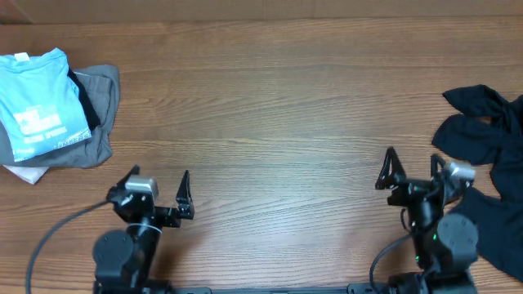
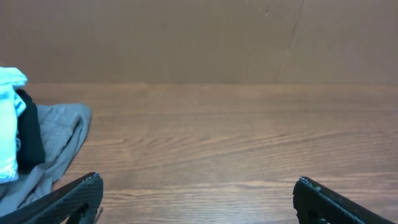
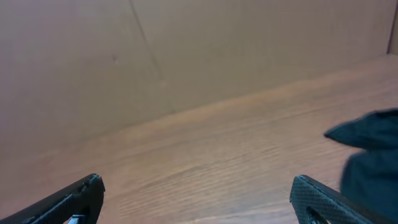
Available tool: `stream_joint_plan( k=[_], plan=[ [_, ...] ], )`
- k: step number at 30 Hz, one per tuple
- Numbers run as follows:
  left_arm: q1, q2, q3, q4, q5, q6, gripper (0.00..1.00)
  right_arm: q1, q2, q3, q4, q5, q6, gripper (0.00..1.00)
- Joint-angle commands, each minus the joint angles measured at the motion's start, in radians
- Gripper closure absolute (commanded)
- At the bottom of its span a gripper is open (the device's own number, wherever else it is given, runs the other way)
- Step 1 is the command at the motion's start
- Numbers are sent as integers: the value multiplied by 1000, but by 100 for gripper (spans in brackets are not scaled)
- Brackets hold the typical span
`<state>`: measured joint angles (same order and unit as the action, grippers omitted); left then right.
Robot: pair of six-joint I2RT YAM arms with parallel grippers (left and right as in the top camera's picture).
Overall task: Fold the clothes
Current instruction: 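Reach the right gripper to the crumpled black t-shirt and grasp it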
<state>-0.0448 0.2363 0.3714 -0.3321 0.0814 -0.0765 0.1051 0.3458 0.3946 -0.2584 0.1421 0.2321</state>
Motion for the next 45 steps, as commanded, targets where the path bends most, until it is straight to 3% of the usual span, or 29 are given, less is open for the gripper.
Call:
stream_joint_plan(
  k=[1, 9, 14, 17, 21, 25, 31, 40, 42, 43, 45],
  plan=[
    [7, 142, 130, -47, -14, -13, 0, -5, 155, 151, -69, 19, 4, 0],
    [7, 488, 459, -324, -14, 10, 0, -5, 551, 486, -333, -4, -53, 0],
    [7, 631, 594, -443, -10, 9, 0, -5, 667, 540, -351, -43, -51, 0],
    [7, 665, 604, -458, -10, 9, 0, -34, 704, 540, -391, 82, -26, 3],
    [7, 688, 604, -469, -10, 9, 0, -180, 780, 540, -524, 338, 240, 7],
    [7, 691, 604, -467, -10, 9, 0, -386, 895, 539, -612, 326, 378, 6],
    [7, 691, 604, -465, -11, 9, 0, -602, 1102, 526, -615, 283, 397, 8],
    [7, 691, 604, -466, -10, 8, 0, -723, 1373, 526, -561, 236, 397, 11],
    [7, 691, 604, -465, -10, 0, 0, -727, 1411, 526, -554, 220, 397, 23],
    [7, 691, 604, -465, -10, 0, 0, -727, 1426, 526, -554, 211, 397, 37],
    [7, 691, 604, -465, -10, 1, 0, -727, 1440, 526, -557, 185, 397, 76]
  ],
)
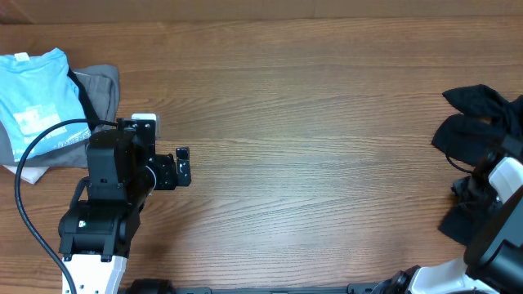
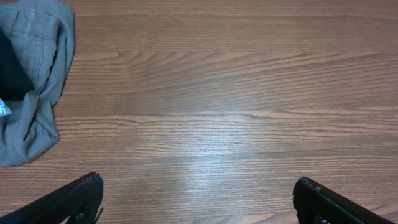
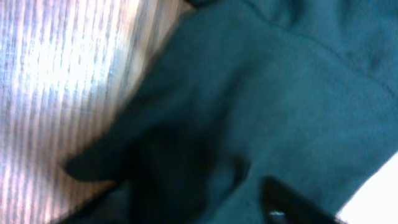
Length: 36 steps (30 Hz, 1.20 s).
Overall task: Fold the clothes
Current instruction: 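Reach the right gripper to the crumpled black t-shirt and grasp it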
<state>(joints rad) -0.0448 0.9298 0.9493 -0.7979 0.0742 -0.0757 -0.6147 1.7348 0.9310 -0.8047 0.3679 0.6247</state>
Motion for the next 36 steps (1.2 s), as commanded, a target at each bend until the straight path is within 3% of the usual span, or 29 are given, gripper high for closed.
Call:
stream_joint_plan(
  k=[1, 2, 8, 12, 20, 28, 31, 34, 36],
  plan=[
    [7, -2, 26, 1, -3, 0, 0, -8, 50, -10, -16, -62, 4, 91],
    [7, -2, 26, 0, -2, 0, 0, -8, 50, -9, -19, -86, 4, 96],
    [7, -2, 26, 0, -3, 0, 0, 16, 50, -8, -47, -450, -165, 96],
    [7, -2, 26, 1, -3, 0, 0, 111, 50, -8, -58, -643, -261, 96],
    [7, -2, 26, 1, -3, 0, 0, 576, 50, -8, 58, -777, -274, 96],
    [7, -2, 26, 1, -3, 0, 0, 1028, 50, 15, 504, -775, -156, 96],
    [7, -2, 26, 1, -3, 0, 0, 1120, 50, 61, 663, -702, -156, 88],
    [7, -2, 26, 2, -3, 0, 0, 1160, 50, 129, 718, -583, -156, 77],
    [7, -2, 26, 1, -3, 0, 0, 1164, 50, 184, 712, -539, -157, 58]
  ],
)
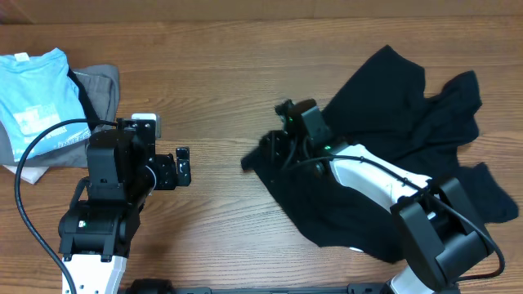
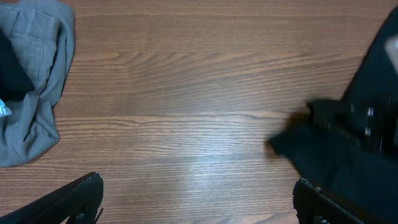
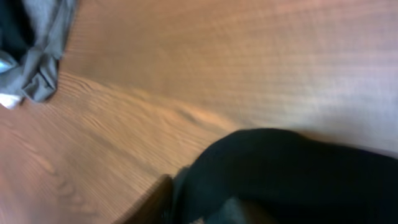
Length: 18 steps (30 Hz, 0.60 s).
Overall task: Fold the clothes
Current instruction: 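Reach the right gripper to the crumpled black t-shirt and grasp it, then drag the black t-shirt toward the table center with the right gripper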
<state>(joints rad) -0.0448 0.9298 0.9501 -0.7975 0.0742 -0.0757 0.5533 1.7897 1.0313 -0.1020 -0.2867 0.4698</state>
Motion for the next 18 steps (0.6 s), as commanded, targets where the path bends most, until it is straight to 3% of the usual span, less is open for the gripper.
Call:
stream_joint_plan(
  k=[1, 2, 4, 10, 18],
  plan=[
    [7, -2, 25, 0, -3, 0, 0, -4, -5, 107, 0, 115, -10, 51],
    [7, -2, 25, 0, -2, 0, 0, -11, -5, 134, -21, 114, -29, 40],
    [7, -2, 25, 0, 1, 0, 0, -28, -7, 184, -97, 118, -64, 0],
    [7, -2, 25, 1, 97, -8, 0, -137, -74, 348, -518, 370, -76, 0],
    [4, 84, 25, -6, 262, -154, 0, -381, -257, 370, -776, 435, 2, 0]
  ],
)
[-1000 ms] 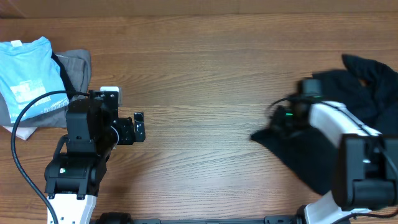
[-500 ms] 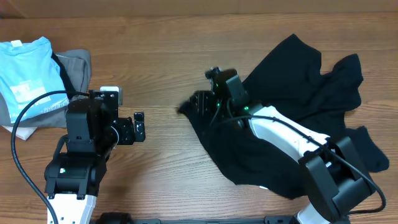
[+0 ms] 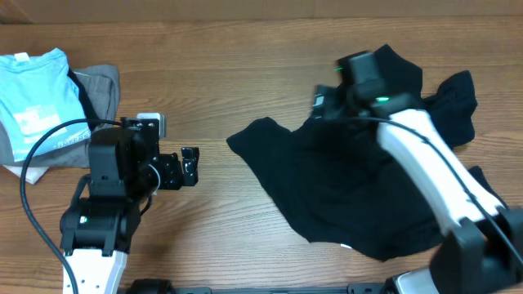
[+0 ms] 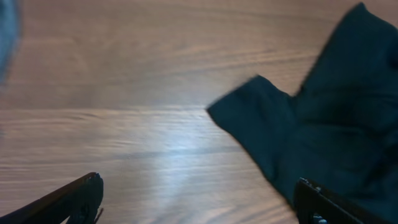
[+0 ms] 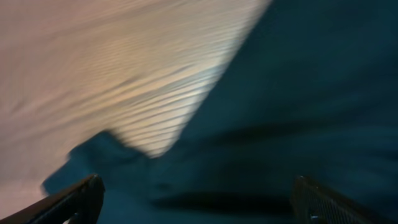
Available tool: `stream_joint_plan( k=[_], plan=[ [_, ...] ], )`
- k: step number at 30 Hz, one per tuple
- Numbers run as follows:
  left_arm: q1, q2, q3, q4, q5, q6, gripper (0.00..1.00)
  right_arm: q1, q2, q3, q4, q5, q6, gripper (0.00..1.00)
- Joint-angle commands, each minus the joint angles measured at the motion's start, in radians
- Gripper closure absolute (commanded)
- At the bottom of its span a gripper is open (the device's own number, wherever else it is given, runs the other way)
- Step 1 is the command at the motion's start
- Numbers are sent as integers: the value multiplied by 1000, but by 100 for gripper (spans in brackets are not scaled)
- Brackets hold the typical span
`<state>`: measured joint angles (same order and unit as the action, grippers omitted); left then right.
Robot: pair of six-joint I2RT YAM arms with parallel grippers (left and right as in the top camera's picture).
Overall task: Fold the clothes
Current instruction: 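Drag the black t-shirt toward the table center with the right gripper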
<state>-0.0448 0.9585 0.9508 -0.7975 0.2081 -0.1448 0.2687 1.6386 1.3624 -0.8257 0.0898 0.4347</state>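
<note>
A black garment (image 3: 359,188) lies crumpled and partly spread over the table's middle and right, one corner pointing left. My right gripper (image 3: 321,104) hovers open over its far part; in the right wrist view the dark cloth (image 5: 298,93) fills the space under the open gripper (image 5: 196,200), nothing between the fingers. My left gripper (image 3: 191,166) is open above bare wood, left of the garment. The left wrist view shows the cloth corner (image 4: 261,109) ahead and to the right of the open gripper (image 4: 198,200).
A folded stack sits at the far left: a light blue T-shirt (image 3: 37,102) on a grey garment (image 3: 100,90), with white cloth beneath. The wooden table (image 3: 229,245) runs to a back edge along the top of the overhead view.
My right gripper was low at the garment's left corner and is now open and farther back, over its far part. The corner lies flat on the table. My left gripper shifted slightly right.
Both grippers rested open at the near edge, the black garment heaped at the far right. Then my left arm stood over the left of the table and my right was on the heap. Then the garment lay across the middle; now my right gripper is off it.
</note>
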Motion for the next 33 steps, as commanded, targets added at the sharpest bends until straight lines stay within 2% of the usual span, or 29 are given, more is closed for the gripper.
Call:
stream_joint_plan(
  k=[1, 8, 13, 21, 23, 25, 28, 30, 32, 33],
  plan=[
    [4, 77, 24, -7, 156, -99, 0, -126, -120, 39, -78, 59, 37, 0],
    [-39, 290, 19, -7, 242, -235, 0, -331, -154, 39, -257, 59, 37, 0],
    [-122, 469, 19, -2, 266, -338, 0, -422, -154, 39, -311, 58, 37, 0],
    [-283, 720, 19, 75, 274, -560, 0, -454, -154, 39, -330, 48, 37, 0],
    [-341, 796, 19, 147, 303, -673, 0, -454, -154, 39, -332, 48, 37, 0],
    [-373, 839, 19, 209, 326, -728, 0, -454, -154, 39, -333, 48, 37, 0],
    [-426, 897, 19, 311, 344, -811, 5, -454, -154, 39, -335, 48, 37, 0],
    [-456, 921, 19, 354, 343, -854, 12, -454, -154, 39, -336, 48, 37, 0],
    [-480, 933, 19, 382, 343, -866, 27, -454, -154, 39, -336, 48, 37, 0],
    [-488, 934, 19, 393, 341, -865, 41, -454, -154, 39, -338, 48, 37, 0]
  ],
)
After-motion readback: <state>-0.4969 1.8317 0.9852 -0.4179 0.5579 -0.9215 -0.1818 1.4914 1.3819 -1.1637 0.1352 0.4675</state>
